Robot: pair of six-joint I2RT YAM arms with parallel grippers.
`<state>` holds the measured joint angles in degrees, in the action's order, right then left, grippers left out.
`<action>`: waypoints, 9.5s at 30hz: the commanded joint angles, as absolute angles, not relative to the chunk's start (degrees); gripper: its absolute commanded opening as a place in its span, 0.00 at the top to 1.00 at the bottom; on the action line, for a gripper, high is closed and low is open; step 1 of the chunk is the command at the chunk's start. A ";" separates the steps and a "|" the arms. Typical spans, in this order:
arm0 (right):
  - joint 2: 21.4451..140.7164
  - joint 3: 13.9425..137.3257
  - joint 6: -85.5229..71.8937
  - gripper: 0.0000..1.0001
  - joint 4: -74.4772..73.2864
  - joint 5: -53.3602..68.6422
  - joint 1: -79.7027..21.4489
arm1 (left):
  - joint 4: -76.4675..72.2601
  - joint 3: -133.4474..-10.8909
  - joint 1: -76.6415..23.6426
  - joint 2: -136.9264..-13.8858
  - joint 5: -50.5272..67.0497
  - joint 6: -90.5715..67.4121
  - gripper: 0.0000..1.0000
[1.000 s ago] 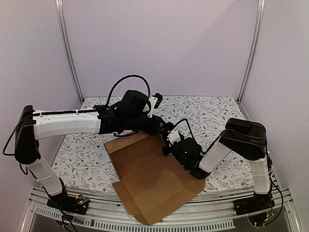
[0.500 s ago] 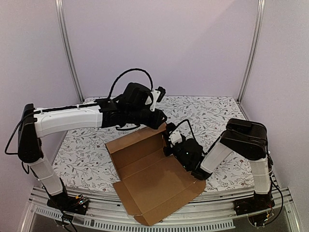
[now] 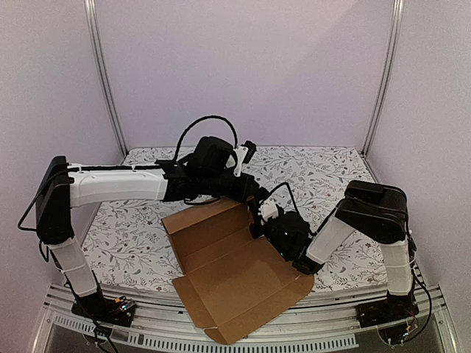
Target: Fold the paper box
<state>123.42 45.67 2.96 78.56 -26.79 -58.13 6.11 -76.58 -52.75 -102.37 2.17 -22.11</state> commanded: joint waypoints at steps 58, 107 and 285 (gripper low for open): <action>46.64 24.31 -19.48 0.01 -1.61 -16.48 -59.10 | 20.61 -73.60 -52.12 -85.86 -5.98 -18.97 0.59; 68.86 36.58 -44.42 0.99 -25.20 5.42 -59.10 | 23.82 -55.02 -38.73 -74.58 8.56 -27.86 0.47; 60.07 17.85 -61.89 0.94 2.60 -19.37 -61.79 | -1.60 -45.21 -29.06 -86.13 -2.20 -34.77 0.92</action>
<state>56.86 18.59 -57.98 -2.33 -15.62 -58.98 6.00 -43.68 -32.27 -79.29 -5.04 -32.71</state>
